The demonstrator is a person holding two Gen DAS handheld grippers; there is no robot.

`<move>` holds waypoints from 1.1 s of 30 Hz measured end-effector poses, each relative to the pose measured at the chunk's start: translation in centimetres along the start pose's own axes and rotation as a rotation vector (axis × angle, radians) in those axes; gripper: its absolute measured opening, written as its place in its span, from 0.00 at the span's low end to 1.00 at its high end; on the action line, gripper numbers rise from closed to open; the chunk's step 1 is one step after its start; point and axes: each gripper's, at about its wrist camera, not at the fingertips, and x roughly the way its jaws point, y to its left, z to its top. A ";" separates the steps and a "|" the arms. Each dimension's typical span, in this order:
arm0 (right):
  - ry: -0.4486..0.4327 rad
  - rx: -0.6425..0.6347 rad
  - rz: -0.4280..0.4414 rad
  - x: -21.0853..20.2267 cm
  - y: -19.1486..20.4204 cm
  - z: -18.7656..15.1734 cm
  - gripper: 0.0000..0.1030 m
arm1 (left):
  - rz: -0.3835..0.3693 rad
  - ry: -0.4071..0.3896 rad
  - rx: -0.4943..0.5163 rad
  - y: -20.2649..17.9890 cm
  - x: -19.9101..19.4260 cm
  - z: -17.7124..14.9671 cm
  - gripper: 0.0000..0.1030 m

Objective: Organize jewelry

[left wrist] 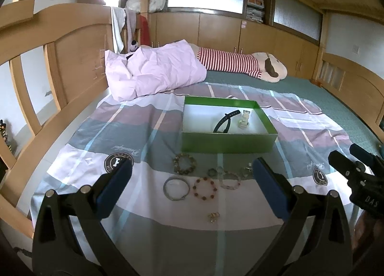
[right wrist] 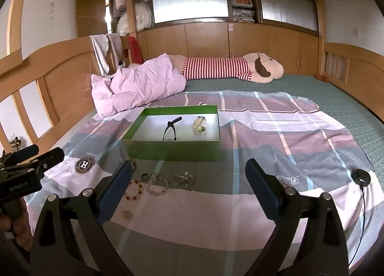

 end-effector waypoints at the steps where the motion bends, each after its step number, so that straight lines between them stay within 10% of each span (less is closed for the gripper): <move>1: 0.000 0.001 0.000 0.1 0.0 0.1 0.90 | -0.002 0.000 0.002 -0.1 0.0 0.0 0.96; 21: 0.019 -0.017 0.020 0.9 0.2 -0.4 0.90 | -0.022 0.021 0.034 -0.3 0.4 0.0 0.96; 33: 0.256 -0.093 0.170 6.7 4.6 -4.9 0.89 | 0.029 -0.004 -0.063 3.8 0.7 2.0 0.96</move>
